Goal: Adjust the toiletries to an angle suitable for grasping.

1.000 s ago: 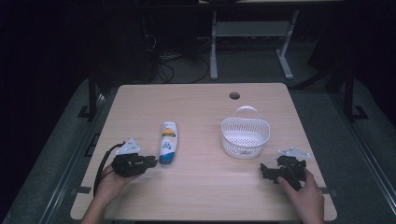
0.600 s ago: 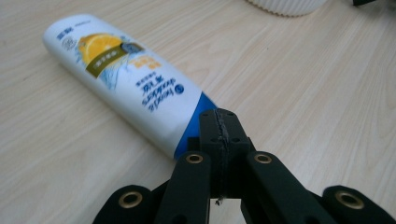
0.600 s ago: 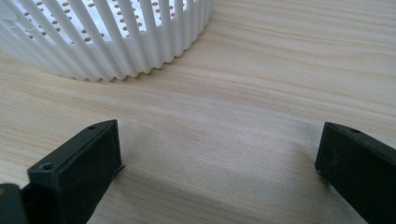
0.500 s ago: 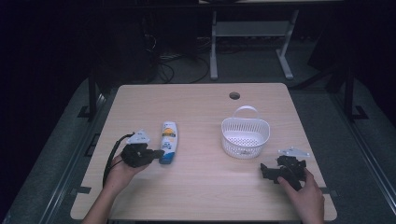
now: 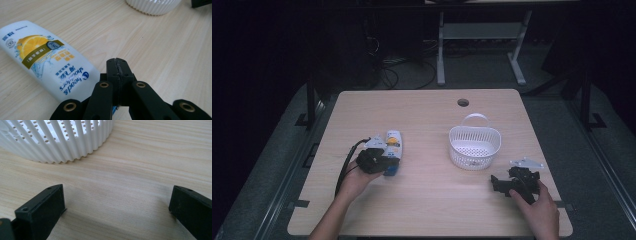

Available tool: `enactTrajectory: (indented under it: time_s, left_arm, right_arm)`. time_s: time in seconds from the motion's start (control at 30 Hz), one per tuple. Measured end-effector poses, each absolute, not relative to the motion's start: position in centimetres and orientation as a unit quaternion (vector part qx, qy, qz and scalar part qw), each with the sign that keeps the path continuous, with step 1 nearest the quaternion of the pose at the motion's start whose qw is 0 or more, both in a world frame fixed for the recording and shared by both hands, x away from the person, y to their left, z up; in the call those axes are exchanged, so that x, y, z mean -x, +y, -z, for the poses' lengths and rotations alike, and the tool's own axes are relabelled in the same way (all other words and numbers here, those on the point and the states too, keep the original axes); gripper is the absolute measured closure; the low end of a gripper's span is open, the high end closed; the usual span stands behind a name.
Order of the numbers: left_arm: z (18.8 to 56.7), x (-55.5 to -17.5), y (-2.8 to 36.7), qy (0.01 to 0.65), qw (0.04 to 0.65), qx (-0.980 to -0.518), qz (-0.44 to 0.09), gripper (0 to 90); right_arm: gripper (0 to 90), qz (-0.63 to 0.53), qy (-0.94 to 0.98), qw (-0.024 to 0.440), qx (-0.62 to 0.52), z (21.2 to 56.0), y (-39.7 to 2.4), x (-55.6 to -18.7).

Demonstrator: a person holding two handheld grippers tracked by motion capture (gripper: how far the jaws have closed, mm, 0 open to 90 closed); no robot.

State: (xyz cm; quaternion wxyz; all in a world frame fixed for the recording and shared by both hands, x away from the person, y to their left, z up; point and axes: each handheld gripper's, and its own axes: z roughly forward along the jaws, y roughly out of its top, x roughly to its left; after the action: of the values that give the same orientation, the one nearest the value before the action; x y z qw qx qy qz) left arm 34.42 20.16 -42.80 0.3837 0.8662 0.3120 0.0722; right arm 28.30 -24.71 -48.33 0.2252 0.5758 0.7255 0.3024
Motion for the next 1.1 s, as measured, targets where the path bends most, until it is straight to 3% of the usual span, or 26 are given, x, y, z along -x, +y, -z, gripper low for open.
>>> enactTrajectory:
  time_s: [0.63, 1.1]
  left_arm:
    - [44.3, -34.7, 19.4, 0.316, 0.36, -0.875, -0.074, 90.0]
    - [44.5, -34.8, 21.4, 0.336, 0.351, -0.87, -0.078, 90.0]
  right_arm:
    - [0.0, -0.302, 0.726, 0.225, -0.576, 48.3, -24.7, -28.3]
    - [0.0, -0.302, 0.725, 0.225, -0.576, 48.3, -24.7, -28.3]
